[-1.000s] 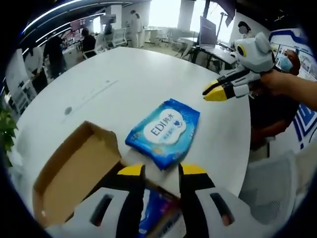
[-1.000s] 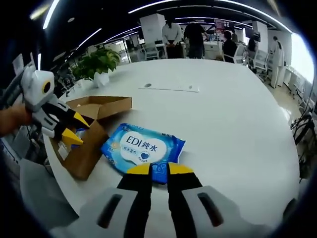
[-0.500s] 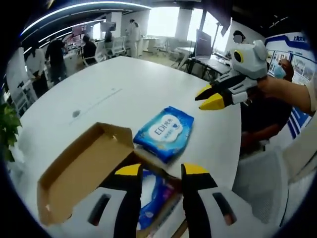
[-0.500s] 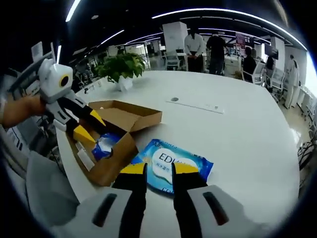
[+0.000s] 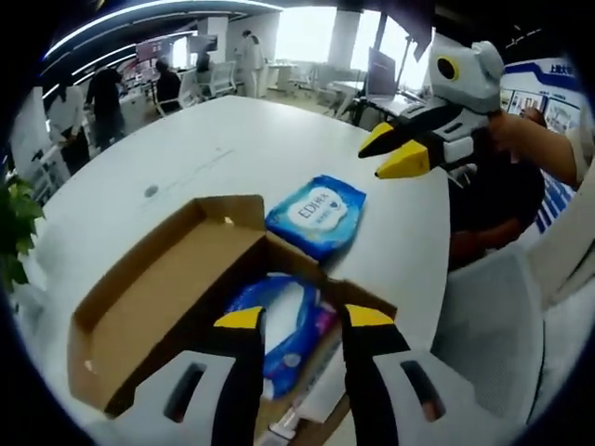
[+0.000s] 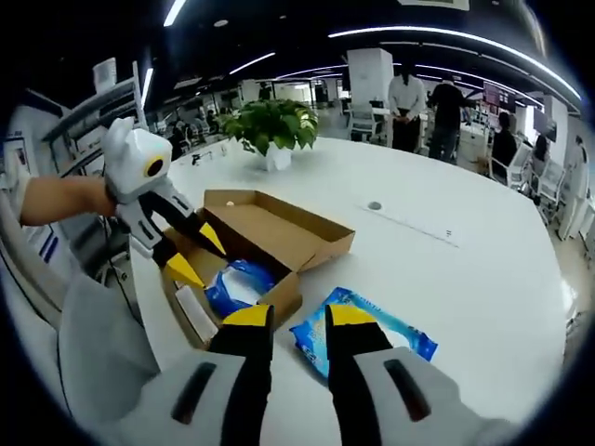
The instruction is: Operate the shoe box by opening the lid, removing the specified soft item, and placing it in the target area until the item is outside and the box remains undamaged.
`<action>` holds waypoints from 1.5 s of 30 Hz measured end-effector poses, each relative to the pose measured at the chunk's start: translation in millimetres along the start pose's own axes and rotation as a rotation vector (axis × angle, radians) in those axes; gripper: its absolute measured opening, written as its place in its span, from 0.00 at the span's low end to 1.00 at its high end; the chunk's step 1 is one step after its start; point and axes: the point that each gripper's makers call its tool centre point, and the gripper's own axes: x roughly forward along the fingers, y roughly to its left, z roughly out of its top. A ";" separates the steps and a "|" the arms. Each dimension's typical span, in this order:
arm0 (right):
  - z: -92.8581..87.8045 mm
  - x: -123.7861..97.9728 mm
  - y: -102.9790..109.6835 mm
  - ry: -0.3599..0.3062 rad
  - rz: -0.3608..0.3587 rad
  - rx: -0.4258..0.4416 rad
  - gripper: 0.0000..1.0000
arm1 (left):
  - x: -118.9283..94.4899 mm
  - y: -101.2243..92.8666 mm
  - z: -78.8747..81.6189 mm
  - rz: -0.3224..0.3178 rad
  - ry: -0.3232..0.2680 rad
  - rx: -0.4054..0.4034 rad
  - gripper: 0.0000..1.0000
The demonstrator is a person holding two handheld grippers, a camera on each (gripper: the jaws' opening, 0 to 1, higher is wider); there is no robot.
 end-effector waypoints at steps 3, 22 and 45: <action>2.2 9.0 11.2 0.012 0.029 -0.042 0.20 | 2.7 0.4 -8.0 -0.014 0.010 0.013 0.33; -6.3 67.5 44.2 0.103 0.107 -0.180 0.20 | 23.6 5.5 -29.9 -0.069 0.039 0.094 0.31; -24.3 134.0 49.9 0.170 0.120 -0.337 0.12 | 44.4 10.5 -31.6 -0.108 0.059 0.020 0.04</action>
